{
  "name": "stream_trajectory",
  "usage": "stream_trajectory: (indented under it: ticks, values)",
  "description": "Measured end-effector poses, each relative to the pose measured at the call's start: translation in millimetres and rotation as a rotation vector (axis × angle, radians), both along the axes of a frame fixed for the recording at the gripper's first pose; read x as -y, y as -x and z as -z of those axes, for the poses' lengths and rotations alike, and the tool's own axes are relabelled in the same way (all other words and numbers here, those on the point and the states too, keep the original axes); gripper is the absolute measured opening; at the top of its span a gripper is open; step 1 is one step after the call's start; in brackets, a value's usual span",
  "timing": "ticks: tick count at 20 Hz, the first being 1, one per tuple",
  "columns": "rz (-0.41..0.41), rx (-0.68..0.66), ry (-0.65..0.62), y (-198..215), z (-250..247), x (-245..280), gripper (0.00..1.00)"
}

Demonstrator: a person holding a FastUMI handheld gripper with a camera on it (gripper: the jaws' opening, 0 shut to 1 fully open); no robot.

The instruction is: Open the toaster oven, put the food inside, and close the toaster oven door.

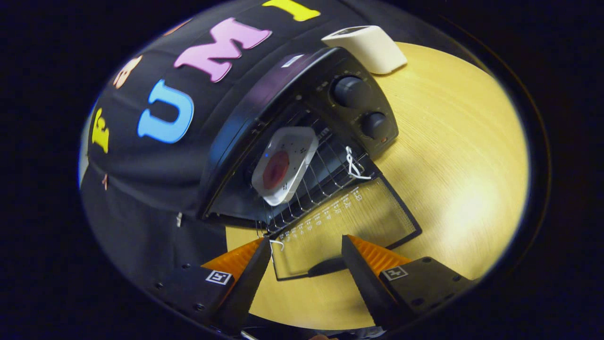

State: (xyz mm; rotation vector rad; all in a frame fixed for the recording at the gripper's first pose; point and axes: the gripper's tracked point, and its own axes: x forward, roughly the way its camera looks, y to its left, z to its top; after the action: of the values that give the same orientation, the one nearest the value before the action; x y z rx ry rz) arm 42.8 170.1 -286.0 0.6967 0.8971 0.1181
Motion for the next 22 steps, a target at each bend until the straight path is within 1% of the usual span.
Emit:
stream_trajectory:
  ticks: [3,5,7,10,12,14,20,22]
  values:
    - [-0.153,0.057,0.165,20,5,1,0.99]
    - [-0.242,0.090,0.273,33,13,2,0.99]
    - [-0.312,0.119,0.366,45,19,4,0.99]
    - [-0.380,0.124,0.487,60,36,8,0.99]
    - [-0.393,0.105,0.552,65,49,13,0.99]
    - [-0.378,0.084,0.592,67,61,14,0.99]
    - [-0.343,0.025,0.639,67,95,-3,0.99]
    - [-0.305,0.029,0.661,58,98,-6,0.99]
